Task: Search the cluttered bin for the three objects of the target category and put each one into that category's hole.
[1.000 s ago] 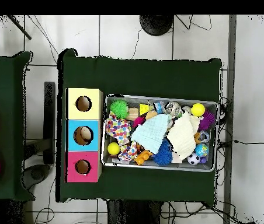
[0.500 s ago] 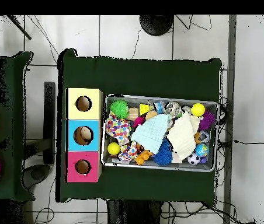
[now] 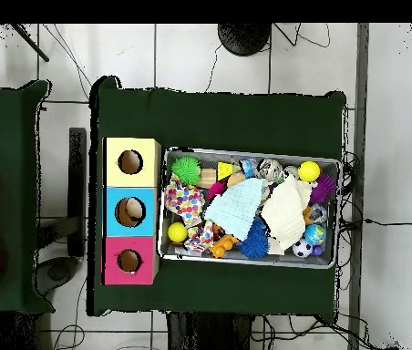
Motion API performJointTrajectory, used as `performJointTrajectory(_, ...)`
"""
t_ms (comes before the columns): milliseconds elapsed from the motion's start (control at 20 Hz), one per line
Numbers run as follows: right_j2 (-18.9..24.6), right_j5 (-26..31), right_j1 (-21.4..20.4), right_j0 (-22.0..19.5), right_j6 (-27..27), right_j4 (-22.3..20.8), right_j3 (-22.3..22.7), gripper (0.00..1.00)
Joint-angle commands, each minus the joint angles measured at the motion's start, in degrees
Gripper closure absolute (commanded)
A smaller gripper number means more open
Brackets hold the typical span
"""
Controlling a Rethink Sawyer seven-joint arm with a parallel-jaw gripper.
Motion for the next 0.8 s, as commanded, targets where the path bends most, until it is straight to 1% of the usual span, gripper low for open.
performJointTrajectory(50,3.04,10.49,-11.06,-5.37,4.83,4.52,-1.26,1.00)
performJointTrajectory(100,2.79,12.42,-13.25,-5.72,4.37,5.03,-0.98,1.00)
performJointTrajectory(200,0.95,16.46,-17.26,-5.37,2.71,6.44,-1.01,1.00)
performJointTrajectory(350,-2.72,21.22,-21.35,-5.31,0.09,6.54,-1.67,1.00)
performJointTrajectory(400,-3.71,22.71,-22.09,-5.07,-0.50,6.46,-1.98,1.00)
performJointTrajectory(500,-5.89,25.26,-22.25,-3.71,-1.34,7.20,-3.45,1.00)
performJointTrajectory(600,-7.42,27.20,-21.95,-3.75,-2.42,6.16,-4.66,1.00)
performJointTrajectory(750,-7.73,28.43,-22.29,-6.93,-3.71,2.24,-5.12,1.00)
performJointTrajectory(800,-6.95,28.10,-22.78,-8.83,-3.64,0.59,-4.57,1.00)
